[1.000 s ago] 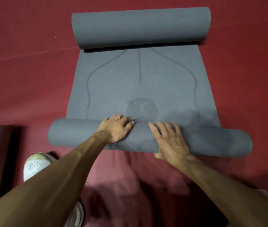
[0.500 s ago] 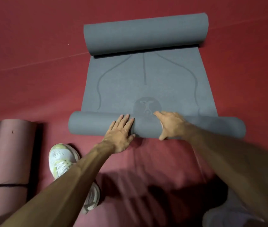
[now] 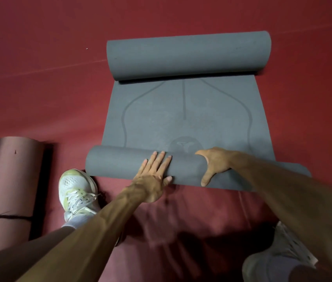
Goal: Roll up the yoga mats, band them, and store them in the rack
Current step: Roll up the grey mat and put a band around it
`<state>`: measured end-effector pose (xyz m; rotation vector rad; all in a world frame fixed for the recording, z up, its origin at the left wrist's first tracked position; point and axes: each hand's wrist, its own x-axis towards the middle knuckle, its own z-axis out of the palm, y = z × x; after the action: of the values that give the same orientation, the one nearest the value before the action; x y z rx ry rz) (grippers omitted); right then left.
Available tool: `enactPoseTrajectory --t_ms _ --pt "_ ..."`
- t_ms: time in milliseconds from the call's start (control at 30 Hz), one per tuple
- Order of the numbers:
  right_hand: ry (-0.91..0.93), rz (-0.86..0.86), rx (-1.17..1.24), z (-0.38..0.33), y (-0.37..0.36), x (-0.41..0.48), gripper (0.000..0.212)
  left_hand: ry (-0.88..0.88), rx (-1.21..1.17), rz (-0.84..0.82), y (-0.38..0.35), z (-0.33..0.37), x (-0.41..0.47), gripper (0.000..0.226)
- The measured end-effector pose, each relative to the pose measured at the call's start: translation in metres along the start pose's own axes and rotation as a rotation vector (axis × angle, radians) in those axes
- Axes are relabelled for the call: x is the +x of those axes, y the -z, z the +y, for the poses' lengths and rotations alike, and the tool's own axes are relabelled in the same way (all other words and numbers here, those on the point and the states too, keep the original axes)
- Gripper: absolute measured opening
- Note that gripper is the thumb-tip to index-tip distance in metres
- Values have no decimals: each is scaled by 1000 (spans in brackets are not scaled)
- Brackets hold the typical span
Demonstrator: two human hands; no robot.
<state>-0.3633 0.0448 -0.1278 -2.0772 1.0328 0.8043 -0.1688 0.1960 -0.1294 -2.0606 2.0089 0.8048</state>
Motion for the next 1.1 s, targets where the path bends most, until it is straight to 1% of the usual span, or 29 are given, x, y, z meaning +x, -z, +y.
enactPoseTrajectory --t_ms 33,100,200,267,367,467,500,633,767,833,933,1033,1100 --pt "-1 1 0 2 -2 2 122 15 38 -32 1 -1 3 67" --pt "20 24 -57 4 -5 3 121 34 95 -58 3 1 9 69" --pt "79 161 -185 6 -8 -1 114 73 126 -30 6 5 24 69" --pt "95 283 -271 6 -13 -5 111 71 134 -15 11 4 36 67" --pt "127 510 -359 8 -27 -6 109 32 144 -3 19 -3 52 65" --pt "134 729 -389 7 -40 -7 115 4 147 -15 28 -10 64 62" --pt "120 757 -395 7 -45 -6 119 -6 151 -20 32 -10 68 61" --pt "31 712 -411 10 -58 -4 135 -44 180 -1 46 -14 87 58" --pt "-75 699 -404 11 -55 7 140 -26 87 28 55 -24 111 65" --pt "-131 688 -397 10 -49 18 140 -24 66 32 57 -27 122 62" --pt "-162 663 -386 12 -33 27 133 -11 99 56 61 -27 134 58" --pt "-97 635 -378 14 -12 28 119 24 143 140 60 -24 138 54" --pt "-71 607 -349 15 -3 26 116 56 155 190 59 -20 138 52"
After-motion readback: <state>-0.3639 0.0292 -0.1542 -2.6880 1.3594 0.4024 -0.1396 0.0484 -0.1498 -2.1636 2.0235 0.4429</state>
